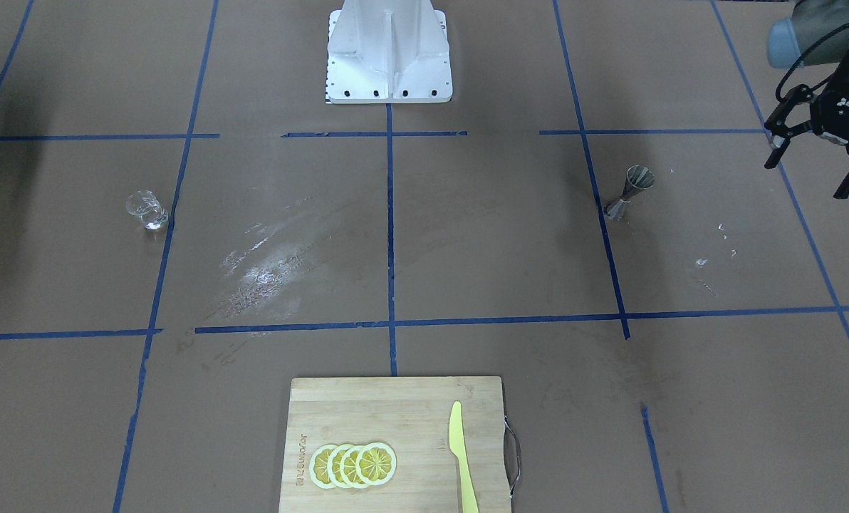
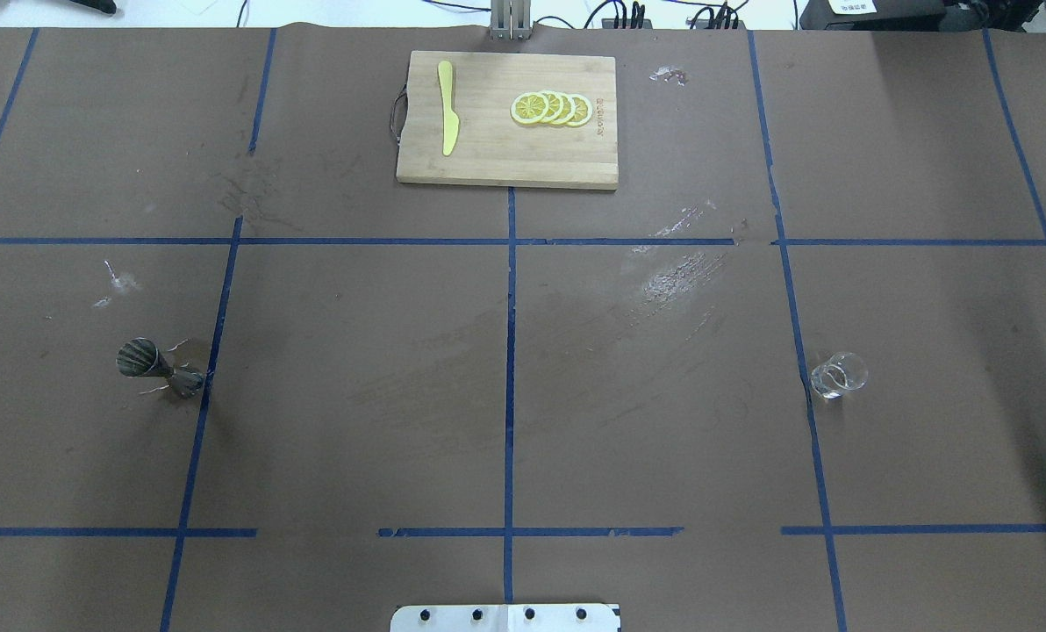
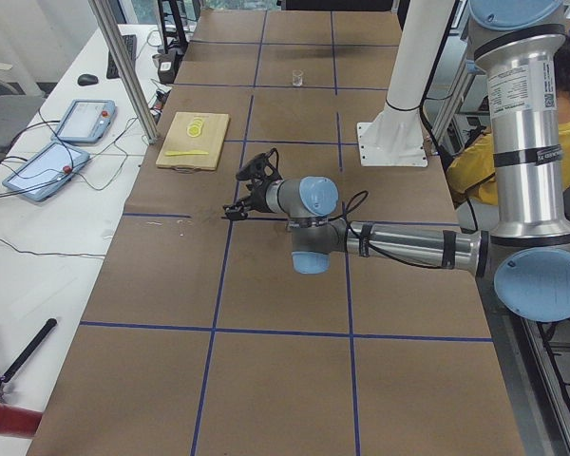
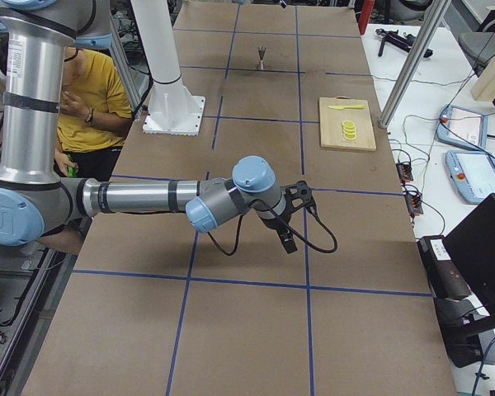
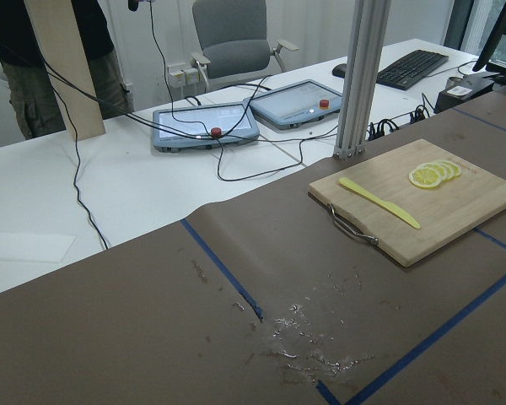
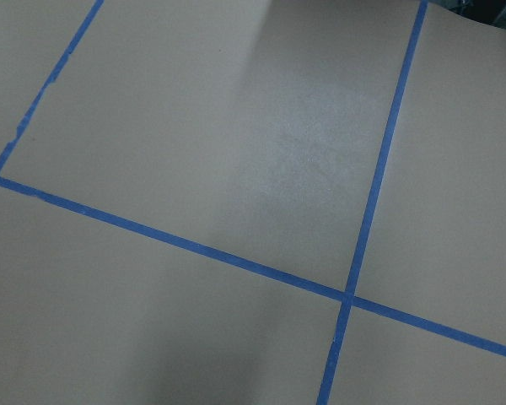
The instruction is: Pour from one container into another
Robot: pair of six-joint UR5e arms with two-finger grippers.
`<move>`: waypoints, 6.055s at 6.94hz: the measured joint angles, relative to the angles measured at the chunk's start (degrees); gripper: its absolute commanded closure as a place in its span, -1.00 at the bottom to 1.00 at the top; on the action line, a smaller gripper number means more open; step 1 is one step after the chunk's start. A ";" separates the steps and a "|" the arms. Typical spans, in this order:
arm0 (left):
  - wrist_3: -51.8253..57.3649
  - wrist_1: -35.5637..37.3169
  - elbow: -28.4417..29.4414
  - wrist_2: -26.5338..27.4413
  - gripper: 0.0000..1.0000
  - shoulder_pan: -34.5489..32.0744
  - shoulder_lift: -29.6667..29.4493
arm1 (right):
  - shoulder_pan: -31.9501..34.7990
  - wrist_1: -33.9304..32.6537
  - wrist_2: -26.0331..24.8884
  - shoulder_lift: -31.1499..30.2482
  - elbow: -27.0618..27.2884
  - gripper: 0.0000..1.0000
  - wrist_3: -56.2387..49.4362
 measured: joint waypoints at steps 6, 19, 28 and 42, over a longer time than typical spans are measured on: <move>-8.59 -5.39 -0.67 44.69 -1.00 33.60 5.35 | 0.04 6.33 0.08 -1.81 -0.17 -1.00 4.16; -12.12 -3.57 14.89 67.73 0.17 52.47 -5.78 | 0.05 7.47 0.00 -2.90 -0.27 -1.00 4.75; -3.04 -8.95 8.35 65.94 1.00 52.21 -5.28 | 0.05 7.47 -0.02 -2.81 -0.25 -1.00 4.76; 23.58 -0.35 19.95 0.15 1.00 30.59 -43.58 | -9.11 7.05 -3.02 -2.43 8.47 -1.00 24.15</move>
